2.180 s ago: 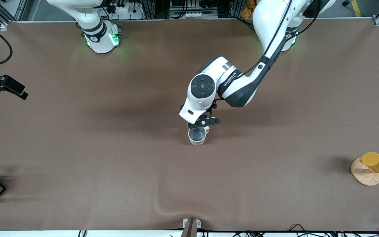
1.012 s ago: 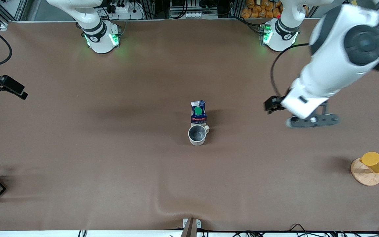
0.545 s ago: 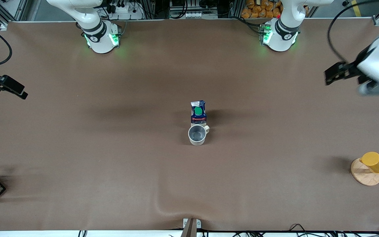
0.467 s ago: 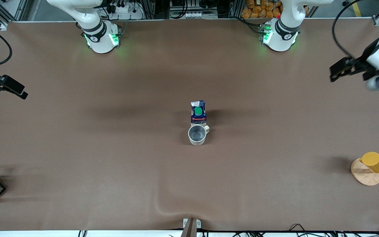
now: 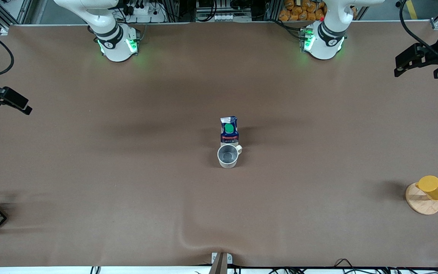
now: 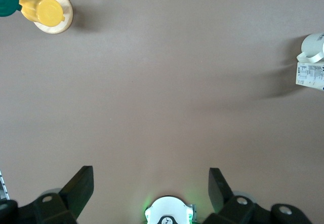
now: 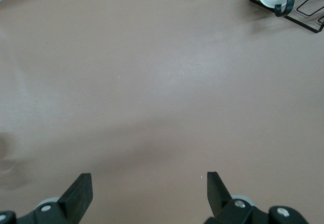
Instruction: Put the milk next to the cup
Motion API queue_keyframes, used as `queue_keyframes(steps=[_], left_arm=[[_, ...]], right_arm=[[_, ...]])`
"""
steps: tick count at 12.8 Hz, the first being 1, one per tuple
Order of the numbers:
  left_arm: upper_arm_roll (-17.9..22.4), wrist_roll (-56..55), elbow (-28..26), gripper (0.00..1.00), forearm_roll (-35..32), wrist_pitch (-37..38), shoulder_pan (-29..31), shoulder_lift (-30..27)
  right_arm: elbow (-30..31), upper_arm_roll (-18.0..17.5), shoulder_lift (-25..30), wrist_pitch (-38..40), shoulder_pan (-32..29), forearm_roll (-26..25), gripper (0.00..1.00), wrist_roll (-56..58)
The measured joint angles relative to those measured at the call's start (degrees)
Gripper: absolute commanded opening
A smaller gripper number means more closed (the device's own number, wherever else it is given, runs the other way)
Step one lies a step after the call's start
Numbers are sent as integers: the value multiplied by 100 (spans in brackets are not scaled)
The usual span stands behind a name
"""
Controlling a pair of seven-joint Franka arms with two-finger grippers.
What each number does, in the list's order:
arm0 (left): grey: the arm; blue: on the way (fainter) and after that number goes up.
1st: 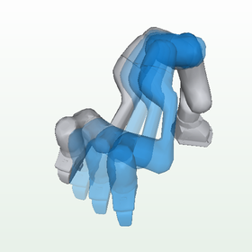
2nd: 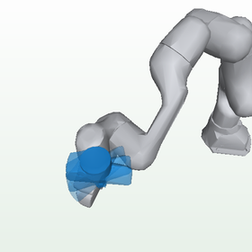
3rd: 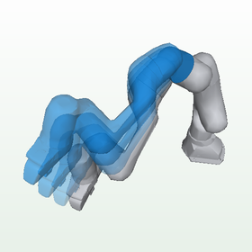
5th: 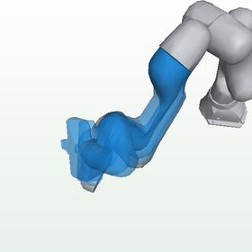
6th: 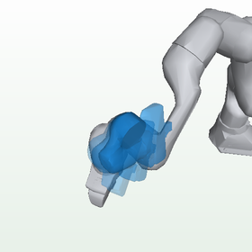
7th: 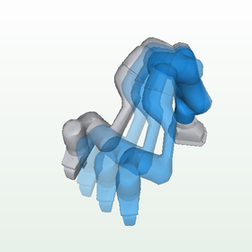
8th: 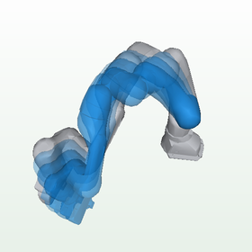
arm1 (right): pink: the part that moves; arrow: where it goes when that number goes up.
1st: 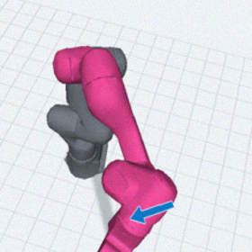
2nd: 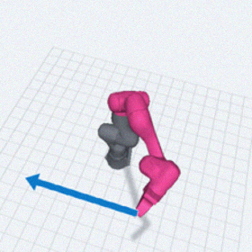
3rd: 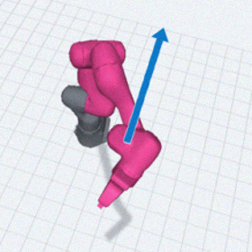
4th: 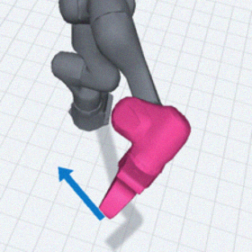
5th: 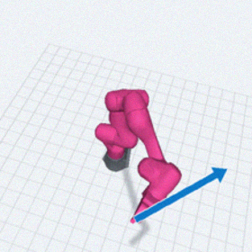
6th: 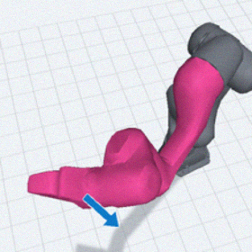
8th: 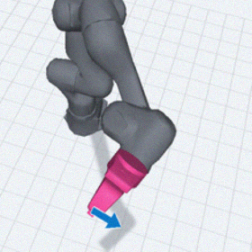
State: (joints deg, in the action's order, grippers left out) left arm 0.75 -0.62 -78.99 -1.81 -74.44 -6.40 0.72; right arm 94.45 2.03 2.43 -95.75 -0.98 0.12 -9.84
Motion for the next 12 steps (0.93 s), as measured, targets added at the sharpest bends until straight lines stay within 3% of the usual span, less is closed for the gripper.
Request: queue_keyframes(steps=[12], left_arm=[[-173, 76, -320, 100, 6, -426, 177, 9]], right_arm=[[0, 7, -22, 7, 0, 0, 100, 1]])
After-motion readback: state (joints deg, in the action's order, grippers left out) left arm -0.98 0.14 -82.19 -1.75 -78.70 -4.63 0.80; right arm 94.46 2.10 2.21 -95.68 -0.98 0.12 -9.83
